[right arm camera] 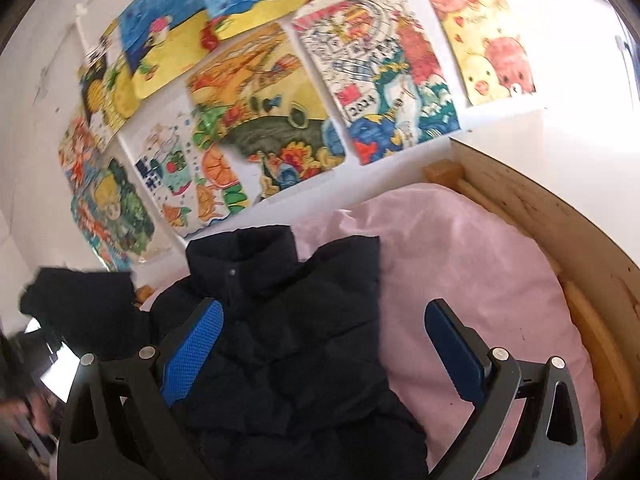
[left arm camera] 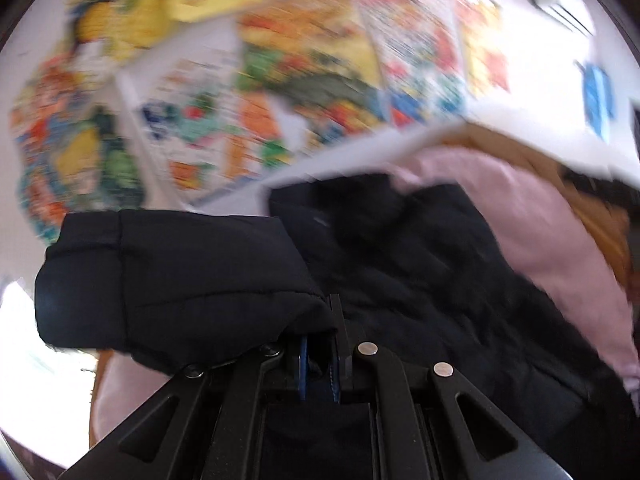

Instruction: Fold large clothes

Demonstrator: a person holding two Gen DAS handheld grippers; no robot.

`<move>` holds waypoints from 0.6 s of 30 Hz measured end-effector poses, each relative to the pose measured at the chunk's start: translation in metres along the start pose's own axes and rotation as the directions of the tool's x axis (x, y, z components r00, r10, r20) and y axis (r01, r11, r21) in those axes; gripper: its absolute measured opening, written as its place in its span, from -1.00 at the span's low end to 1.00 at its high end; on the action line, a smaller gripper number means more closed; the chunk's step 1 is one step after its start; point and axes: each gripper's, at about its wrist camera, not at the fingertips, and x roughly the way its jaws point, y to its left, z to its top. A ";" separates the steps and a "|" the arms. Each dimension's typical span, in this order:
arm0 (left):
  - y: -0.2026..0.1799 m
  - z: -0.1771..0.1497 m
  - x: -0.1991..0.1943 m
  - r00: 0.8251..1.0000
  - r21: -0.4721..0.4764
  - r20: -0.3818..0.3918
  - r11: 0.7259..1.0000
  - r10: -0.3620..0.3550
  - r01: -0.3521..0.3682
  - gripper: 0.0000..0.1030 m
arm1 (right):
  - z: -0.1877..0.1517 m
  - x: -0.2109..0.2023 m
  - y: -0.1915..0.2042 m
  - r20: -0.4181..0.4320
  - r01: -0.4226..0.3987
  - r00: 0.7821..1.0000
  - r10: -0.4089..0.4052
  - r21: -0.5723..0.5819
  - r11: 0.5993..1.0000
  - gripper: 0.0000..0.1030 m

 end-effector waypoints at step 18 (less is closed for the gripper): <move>-0.002 -0.083 0.009 0.936 -0.078 -0.200 0.957 -0.291 0.281 0.66 | -0.046 0.067 -0.012 -0.169 -0.253 0.944 0.283 0.178 0.951 0.93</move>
